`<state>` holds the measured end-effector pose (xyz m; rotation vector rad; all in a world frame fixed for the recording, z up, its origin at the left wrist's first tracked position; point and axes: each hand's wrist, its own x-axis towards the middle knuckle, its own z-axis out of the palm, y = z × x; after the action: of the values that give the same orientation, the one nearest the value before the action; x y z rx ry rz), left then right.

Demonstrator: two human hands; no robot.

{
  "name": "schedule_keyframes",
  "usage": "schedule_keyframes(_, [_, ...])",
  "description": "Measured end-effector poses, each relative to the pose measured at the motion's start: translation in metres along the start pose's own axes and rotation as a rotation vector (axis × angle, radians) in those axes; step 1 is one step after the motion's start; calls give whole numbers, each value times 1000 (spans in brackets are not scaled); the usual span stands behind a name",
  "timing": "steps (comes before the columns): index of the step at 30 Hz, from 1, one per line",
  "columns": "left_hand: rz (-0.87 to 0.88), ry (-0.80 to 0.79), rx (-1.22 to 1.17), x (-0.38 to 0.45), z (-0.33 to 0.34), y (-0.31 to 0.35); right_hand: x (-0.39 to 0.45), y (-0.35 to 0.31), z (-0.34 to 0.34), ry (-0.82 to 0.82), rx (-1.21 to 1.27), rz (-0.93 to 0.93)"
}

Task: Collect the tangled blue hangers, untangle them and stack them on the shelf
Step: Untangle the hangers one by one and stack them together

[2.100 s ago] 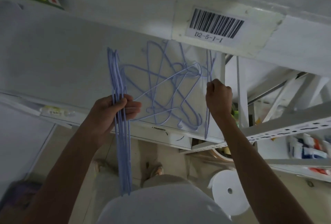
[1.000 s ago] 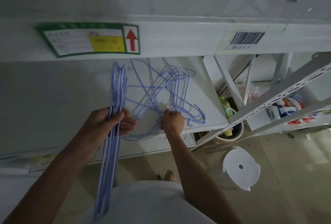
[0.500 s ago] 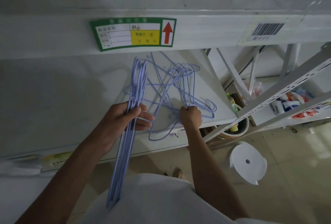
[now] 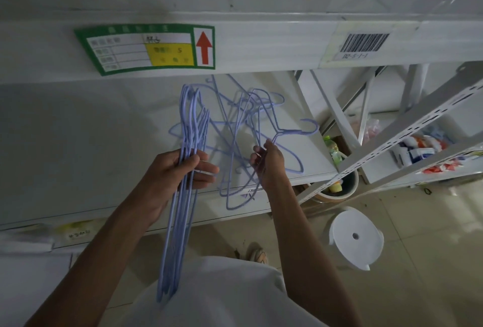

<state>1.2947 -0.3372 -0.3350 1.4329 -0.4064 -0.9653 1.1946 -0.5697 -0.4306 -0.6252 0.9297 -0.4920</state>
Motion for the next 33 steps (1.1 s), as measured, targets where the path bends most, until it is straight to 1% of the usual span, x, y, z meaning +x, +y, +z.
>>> schedule_keyframes(1, [-1,10,-6,-1,0,-1,-3,0,3,-90,178,73])
schedule_keyframes(3, [5,42,-4,-2,1,-1,-10,0,9,-286,360,162])
schedule_keyframes(6, [69,136,-40,-6,5,4,-27,-7,24,-530,417,183])
schedule_keyframes(8, [144,202,-70,-11,6,8,-41,-7,40,-604,337,173])
schedule_keyframes(10, [193,243,-72,-16,5,10,-59,1,57,-600,90,82])
schedule_keyframes(12, [210,272,-43,-19,-2,11,-76,16,70,-592,-180,-75])
schedule_keyframes(14, [211,300,-16,-22,-15,12,-91,31,81,-629,-362,-196])
schedule_keyframes(16, [209,330,45,-24,-32,13,-102,42,90,-665,-505,-217])
schedule_keyframes(19, [196,406,211,-24,-57,10,-111,54,103,-680,-647,-151])
schedule_keyframes(22, [158,476,251,-26,-69,-1,-117,71,113,-625,-715,-105])
schedule_keyframes(24, [126,507,182,-31,-73,-13,-120,85,117,-603,-703,-69])
schedule_keyframes(26, [82,539,70,-36,-75,-24,-123,101,122,-618,-712,-41])
schedule_keyframes(29, [25,577,-8,-40,-77,-37,-128,125,129,-623,-734,-71])
schedule_keyframes(31, [-20,557,-36,-42,-83,-44,-131,136,133,-634,-694,-78])
schedule_keyframes(33, [-63,475,-86,-42,-93,-47,-133,145,136,-643,-628,-67])
